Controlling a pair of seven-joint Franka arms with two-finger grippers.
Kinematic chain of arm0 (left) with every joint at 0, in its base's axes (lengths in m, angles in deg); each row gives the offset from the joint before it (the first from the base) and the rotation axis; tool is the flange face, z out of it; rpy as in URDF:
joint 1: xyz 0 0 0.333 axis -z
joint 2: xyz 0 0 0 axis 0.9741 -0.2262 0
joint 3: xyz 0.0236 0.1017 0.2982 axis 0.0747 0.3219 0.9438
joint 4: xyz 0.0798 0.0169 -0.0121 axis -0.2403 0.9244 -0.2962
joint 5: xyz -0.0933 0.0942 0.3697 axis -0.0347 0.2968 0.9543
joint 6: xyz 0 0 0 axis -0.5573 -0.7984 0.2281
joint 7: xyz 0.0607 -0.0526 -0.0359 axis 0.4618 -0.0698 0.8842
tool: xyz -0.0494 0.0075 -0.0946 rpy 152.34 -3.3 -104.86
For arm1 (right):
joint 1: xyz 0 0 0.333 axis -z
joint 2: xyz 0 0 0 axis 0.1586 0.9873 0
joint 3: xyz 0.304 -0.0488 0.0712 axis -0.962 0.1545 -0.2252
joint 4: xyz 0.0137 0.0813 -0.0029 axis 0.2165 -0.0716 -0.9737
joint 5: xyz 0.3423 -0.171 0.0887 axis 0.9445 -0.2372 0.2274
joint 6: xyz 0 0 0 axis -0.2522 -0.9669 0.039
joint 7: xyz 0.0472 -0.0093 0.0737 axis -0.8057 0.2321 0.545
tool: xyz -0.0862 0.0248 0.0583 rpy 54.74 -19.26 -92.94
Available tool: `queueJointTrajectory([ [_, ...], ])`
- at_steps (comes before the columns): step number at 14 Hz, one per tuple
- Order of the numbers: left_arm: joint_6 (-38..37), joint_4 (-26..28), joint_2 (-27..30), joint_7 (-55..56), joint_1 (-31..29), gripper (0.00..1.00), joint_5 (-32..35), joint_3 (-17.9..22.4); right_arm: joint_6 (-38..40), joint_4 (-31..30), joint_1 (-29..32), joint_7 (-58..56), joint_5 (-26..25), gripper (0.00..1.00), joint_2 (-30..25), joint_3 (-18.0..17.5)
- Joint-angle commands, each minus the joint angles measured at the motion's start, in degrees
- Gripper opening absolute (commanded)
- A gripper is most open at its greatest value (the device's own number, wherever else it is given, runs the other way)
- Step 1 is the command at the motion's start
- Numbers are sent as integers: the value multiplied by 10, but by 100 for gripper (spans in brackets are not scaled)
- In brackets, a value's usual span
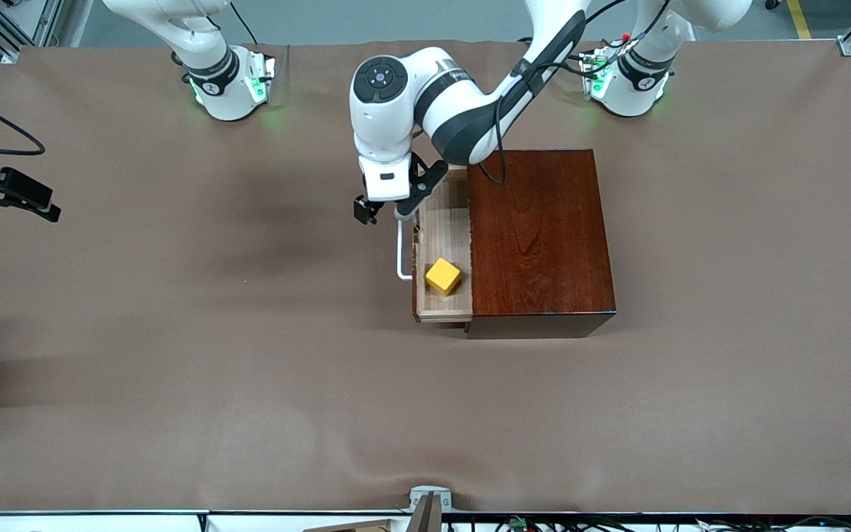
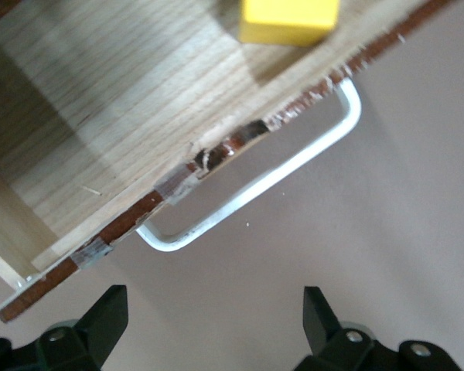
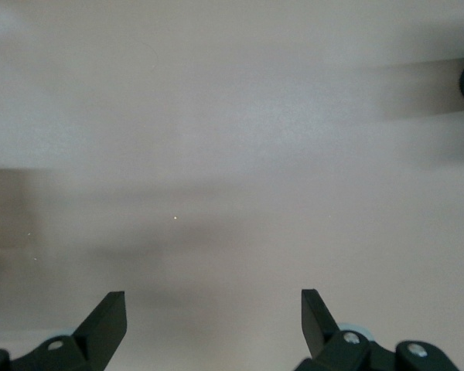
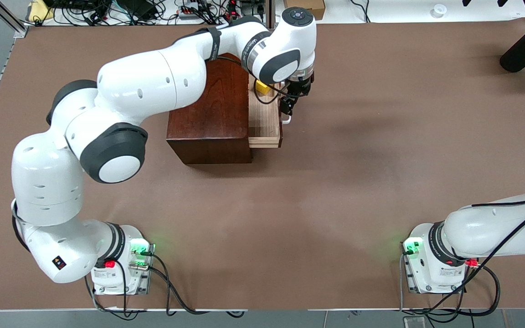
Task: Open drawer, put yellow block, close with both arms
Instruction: 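Push the drawer into the box with the left gripper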
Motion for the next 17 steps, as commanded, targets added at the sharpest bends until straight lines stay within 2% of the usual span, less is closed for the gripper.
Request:
queueJointTrajectory([
  [1,-2,-17,-12,114,5,100,0,18,-2,-6,7,0,-1,100,-12,-6],
  [7,-2,-18,-27,253,1,100,-1,38,-2,-6,7,0,-1,100,-12,-6],
  [12,12,-45,-51,330,3,100,-2,59,-1,-7,7,-1,-1,100,-12,-6],
  [17,16,-45,-62,321,6,100,11,63,-1,-7,7,-2,-1,100,-12,-6],
])
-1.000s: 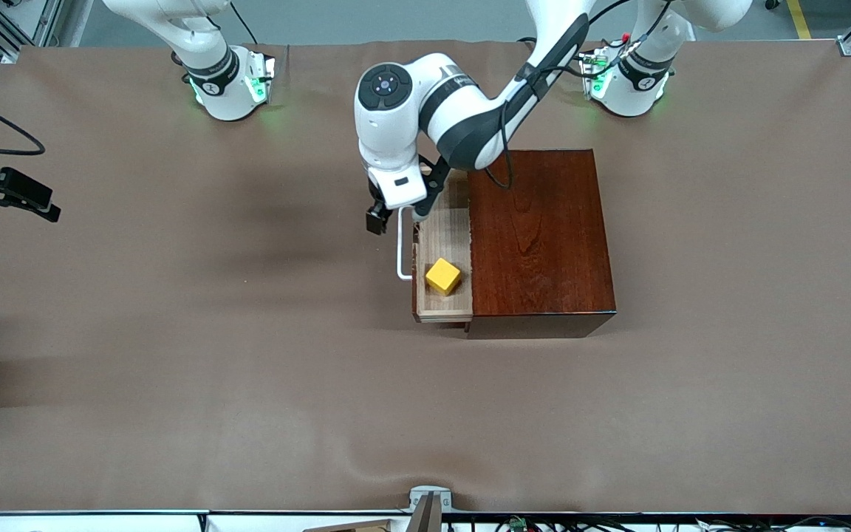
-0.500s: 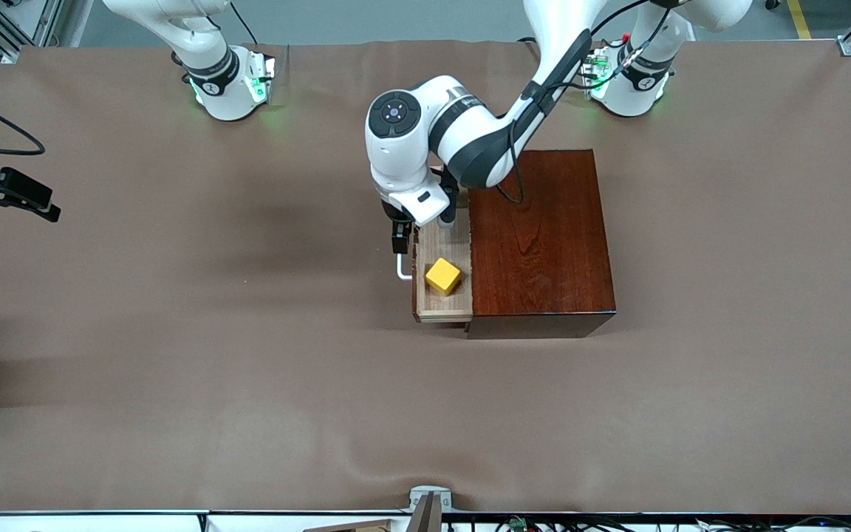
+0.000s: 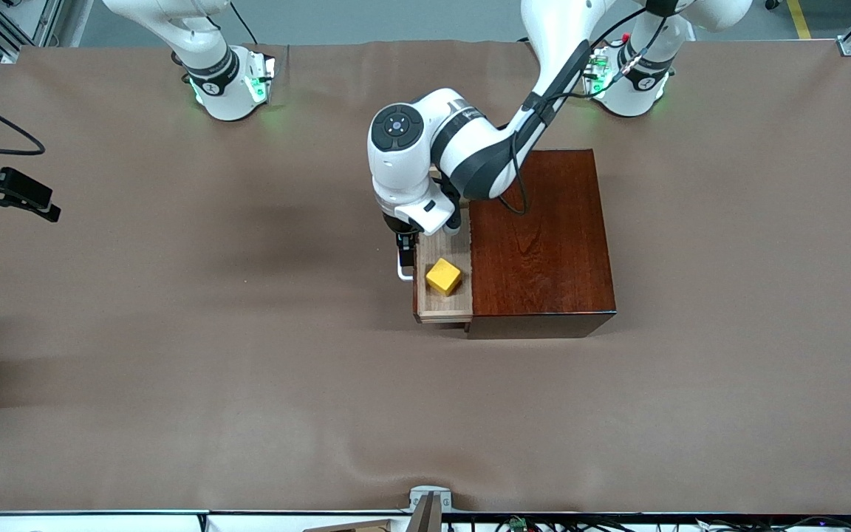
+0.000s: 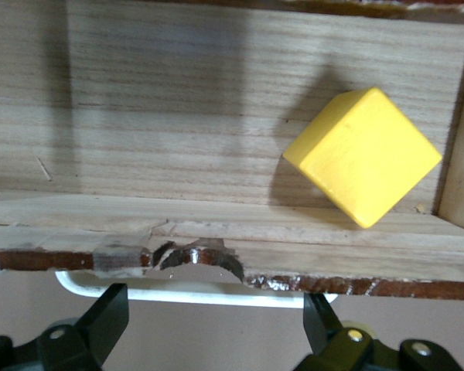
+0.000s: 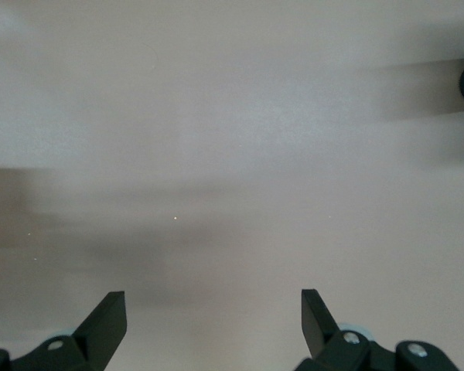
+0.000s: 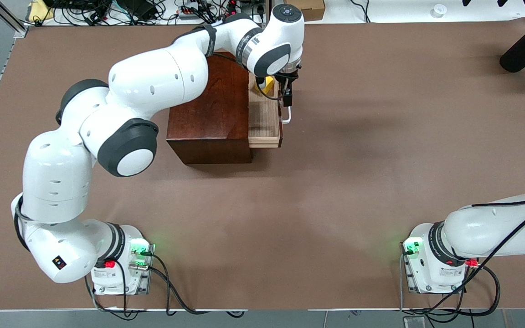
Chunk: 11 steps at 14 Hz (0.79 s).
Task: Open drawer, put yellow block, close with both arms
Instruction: 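Push the drawer into the box with the left gripper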
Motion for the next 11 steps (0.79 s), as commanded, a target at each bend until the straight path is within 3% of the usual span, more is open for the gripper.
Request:
queueJointTrajectory([
  [1,8,-16,-16,2,7,100,17,10,0,-7,7,-2,-1,100,-12,-6],
  [6,-3,-12,-13,-23,7,100,30,9,0,-7,7,-2,-1,100,-12,-6],
  [11,-76,-12,-7,-28,4,100,42,9,0,-7,7,-2,-1,100,-12,-6],
])
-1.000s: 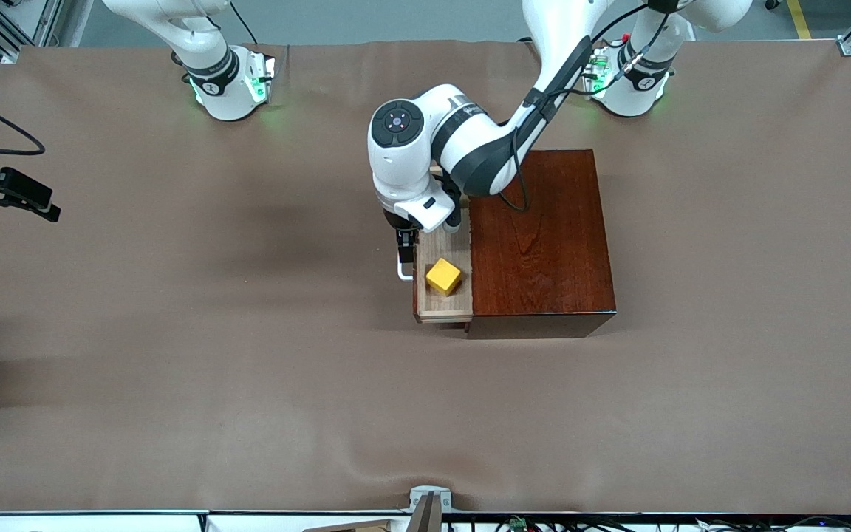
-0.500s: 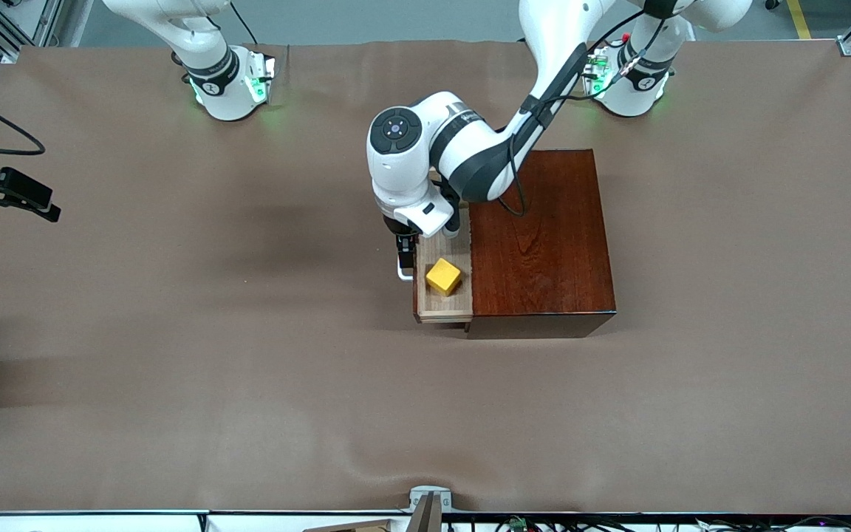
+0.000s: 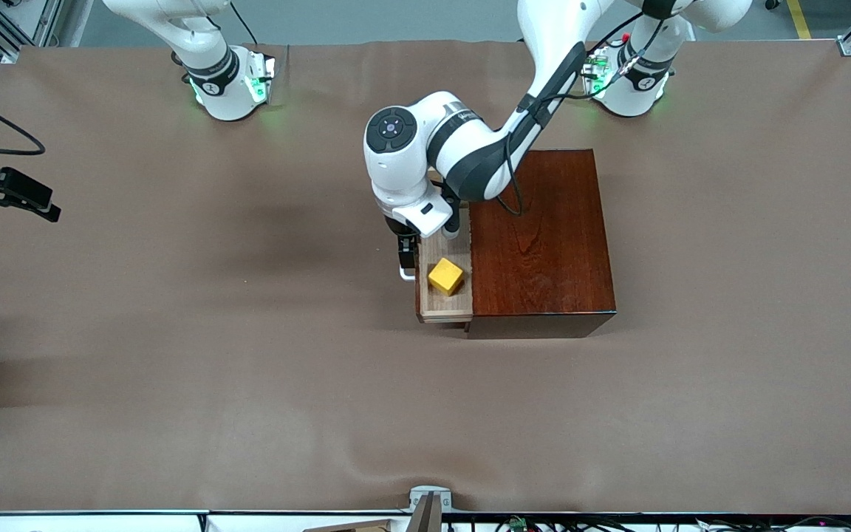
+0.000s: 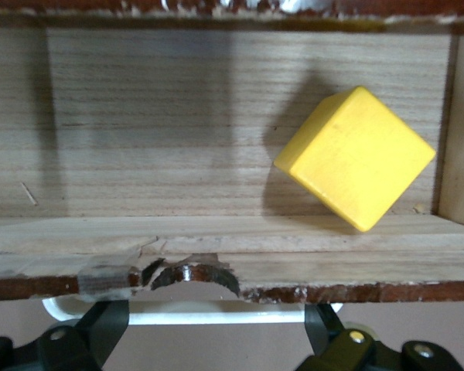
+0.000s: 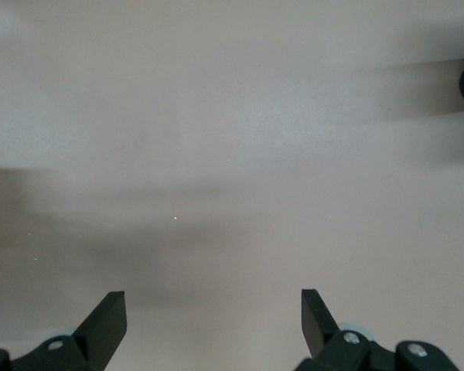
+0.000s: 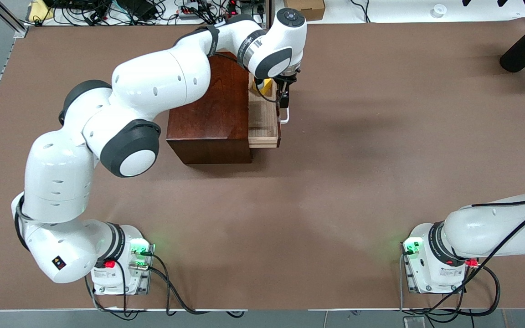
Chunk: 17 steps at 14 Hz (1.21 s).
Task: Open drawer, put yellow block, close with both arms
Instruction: 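Push the drawer into the box with the left gripper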
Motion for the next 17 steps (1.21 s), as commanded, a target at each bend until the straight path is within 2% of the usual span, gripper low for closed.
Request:
queueJointTrajectory([
  [1,-61,-7,3,-12,-1,100,15,7,0,-7,7,-2,-1,100,-12,-6],
  [13,-190,0,0,-15,2,100,161,7,0,-7,6,-2,-1,100,-11,-6],
  [17,-190,-6,-1,-14,3,100,165,7,0,-7,6,-2,-1,100,-11,-6],
])
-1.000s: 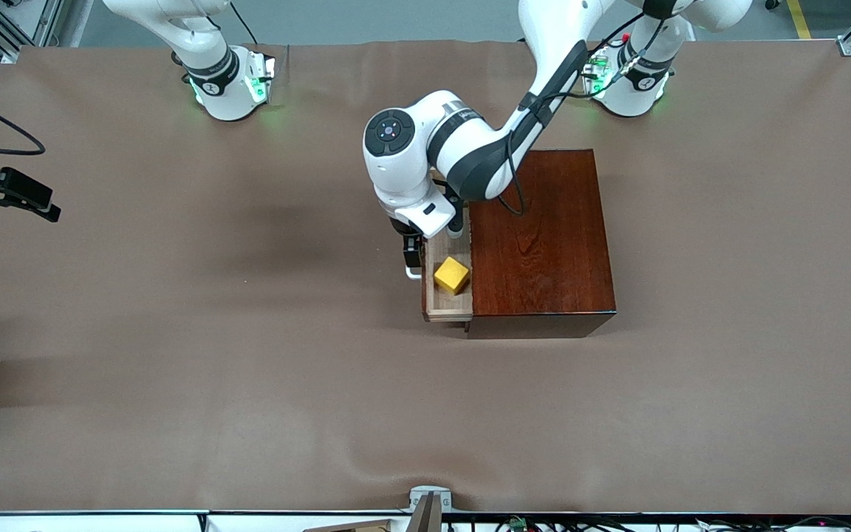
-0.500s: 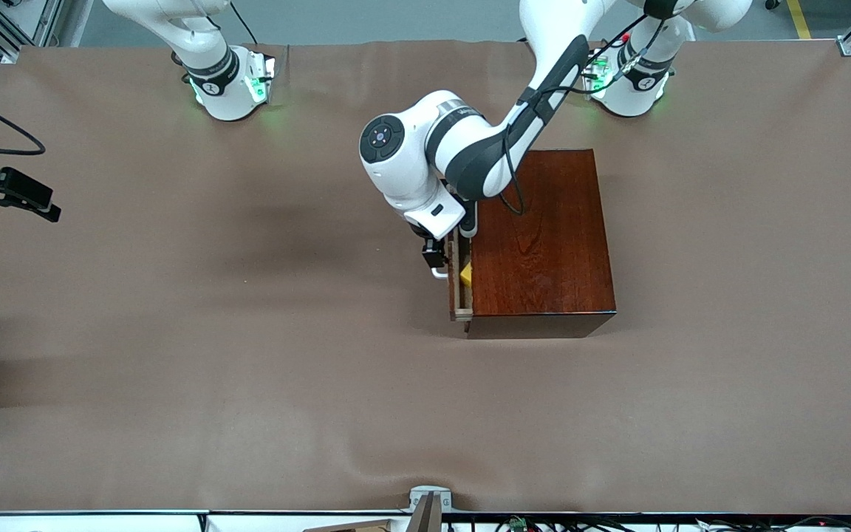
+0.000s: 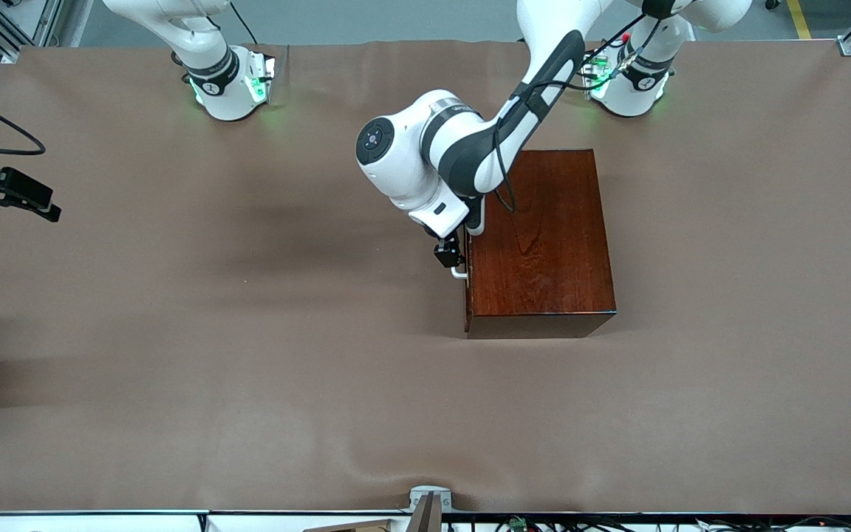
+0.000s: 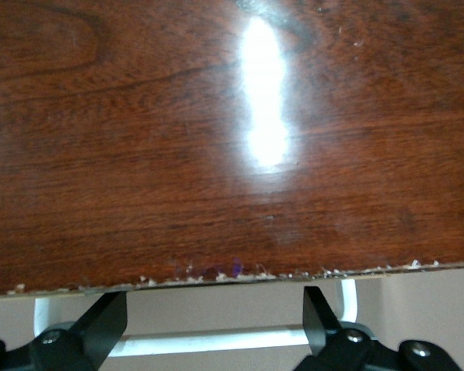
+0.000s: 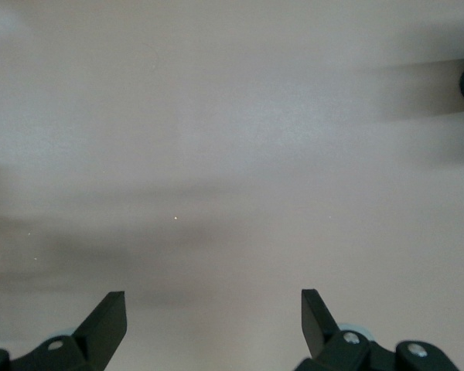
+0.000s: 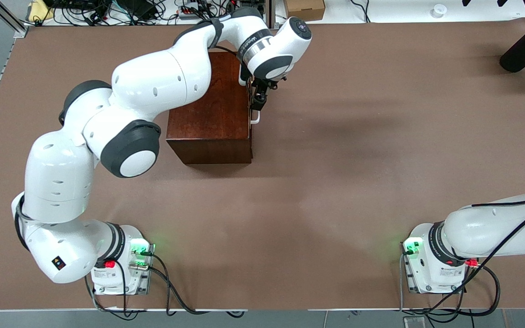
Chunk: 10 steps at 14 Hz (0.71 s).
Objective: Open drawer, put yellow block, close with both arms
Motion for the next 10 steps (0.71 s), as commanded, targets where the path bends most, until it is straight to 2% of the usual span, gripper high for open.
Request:
queueJointTrajectory([
  [1,-19,-6,1,-10,0,100,29,3,0,-7,5,-2,-1,100,-11,-6],
  [5,5,-28,11,-6,0,100,24,-3,-1,-7,6,-2,-1,100,-11,-6],
  [10,7,-37,65,-21,-31,100,6,-1,-1,-7,5,-2,-1,100,-11,-6],
])
